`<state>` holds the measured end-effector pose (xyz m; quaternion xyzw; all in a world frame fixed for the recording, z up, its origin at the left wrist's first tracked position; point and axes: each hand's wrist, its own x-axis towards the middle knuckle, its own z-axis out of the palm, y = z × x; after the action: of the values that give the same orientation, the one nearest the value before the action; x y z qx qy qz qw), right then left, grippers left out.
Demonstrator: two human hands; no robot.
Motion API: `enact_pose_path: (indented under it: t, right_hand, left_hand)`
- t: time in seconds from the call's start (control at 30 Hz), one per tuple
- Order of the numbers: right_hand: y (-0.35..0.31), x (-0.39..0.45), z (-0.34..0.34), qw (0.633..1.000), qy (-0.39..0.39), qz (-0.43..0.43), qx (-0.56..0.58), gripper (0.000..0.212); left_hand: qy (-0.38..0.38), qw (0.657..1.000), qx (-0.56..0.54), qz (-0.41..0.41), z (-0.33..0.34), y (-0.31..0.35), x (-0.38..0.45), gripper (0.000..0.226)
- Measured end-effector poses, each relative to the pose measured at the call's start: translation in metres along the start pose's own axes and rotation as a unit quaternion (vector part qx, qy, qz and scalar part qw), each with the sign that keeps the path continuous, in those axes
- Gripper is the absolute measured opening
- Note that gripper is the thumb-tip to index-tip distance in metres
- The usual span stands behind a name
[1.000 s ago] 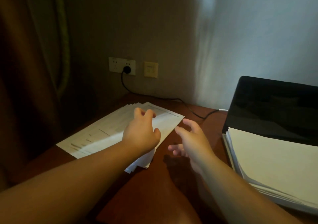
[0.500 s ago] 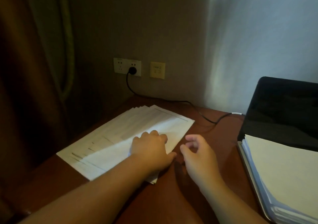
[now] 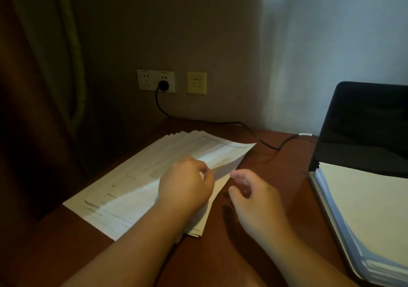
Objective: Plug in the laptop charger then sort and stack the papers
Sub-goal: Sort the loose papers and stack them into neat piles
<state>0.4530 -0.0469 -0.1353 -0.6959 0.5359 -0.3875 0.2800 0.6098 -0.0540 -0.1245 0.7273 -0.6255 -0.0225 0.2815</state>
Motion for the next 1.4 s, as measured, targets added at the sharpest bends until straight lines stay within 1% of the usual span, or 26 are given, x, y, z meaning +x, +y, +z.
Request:
enact_pose_path:
  t: [0.07,0.13,0.23,0.3,0.43,0.6,0.73,0.87,0.93,1.03,1.1,1.13,1.2,1.27,1.33,1.4]
  right_hand:
    - [-0.002,-0.001,0.002,0.994,-0.023,-0.062,-0.09,0.031]
    - [-0.006,-0.002,0.007,0.973,-0.084,-0.117,-0.182,0.041]
    - [-0.012,-0.003,0.011,0.939,-0.193,-0.126,-0.254,0.056]
    - [-0.013,-0.003,0.011,0.925,-0.22,-0.117,-0.286,0.057]
    - [-0.011,-0.002,0.007,0.936,-0.197,-0.082,-0.279,0.052]
    - [-0.014,-0.004,0.009,0.94,-0.174,-0.096,-0.276,0.061]
    - [-0.013,-0.006,0.012,0.936,-0.194,-0.109,-0.275,0.068]
    - [-0.013,-0.008,0.01,0.927,-0.218,-0.11,-0.285,0.059]
    - [-0.017,-0.008,0.009,0.931,-0.212,-0.104,-0.278,0.054]
    - [-0.018,-0.007,0.004,0.94,-0.188,-0.095,-0.268,0.049]
    - [-0.015,-0.004,0.0,0.944,-0.172,-0.094,-0.267,0.046]
    - [-0.012,-0.003,-0.001,0.944,-0.166,-0.095,-0.27,0.044]
    - [-0.008,-0.002,-0.001,0.947,-0.159,-0.092,-0.265,0.037]
    - [-0.003,-0.001,0.001,0.953,-0.143,-0.101,-0.246,0.026]
    - [0.001,0.0,0.003,0.959,-0.114,-0.122,-0.23,0.019]
    - [0.004,0.001,0.004,0.963,-0.084,-0.137,-0.216,0.012]
  left_hand:
    - [0.018,0.999,-0.026,-0.018,-0.005,-0.005,0.001,0.021]
    - [0.031,0.997,-0.057,-0.04,-0.009,-0.011,0.001,0.023]
    - [0.054,0.993,-0.087,-0.05,-0.011,-0.018,0.002,0.026]
    - [0.068,0.99,-0.112,-0.044,-0.01,-0.02,0.003,0.026]
    - [0.076,0.988,-0.123,-0.044,-0.008,-0.017,0.003,0.022]
    - [0.076,0.99,-0.117,-0.036,-0.01,-0.013,0.0,0.022]
    - [0.063,0.991,-0.118,-0.027,-0.009,-0.016,0.0,0.023]
    - [0.01,0.983,-0.182,-0.015,-0.01,-0.016,-0.002,0.022]
    - [-0.024,0.979,-0.203,-0.01,-0.013,-0.014,-0.003,0.03]
    - [-0.098,0.962,-0.256,0.006,-0.016,-0.011,-0.005,0.055]
    - [-0.125,0.955,-0.267,0.021,-0.018,-0.011,-0.006,0.065]
    - [-0.117,0.957,-0.262,0.031,-0.019,-0.012,-0.007,0.063]
    - [-0.058,0.966,-0.245,0.05,-0.02,-0.014,-0.008,0.051]
    - [-0.005,0.966,-0.251,0.057,-0.02,-0.016,-0.007,0.039]
    - [0.011,0.963,-0.26,0.067,-0.02,-0.015,-0.007,0.035]
    - [0.001,0.958,-0.274,0.086,-0.021,-0.014,-0.009,0.035]
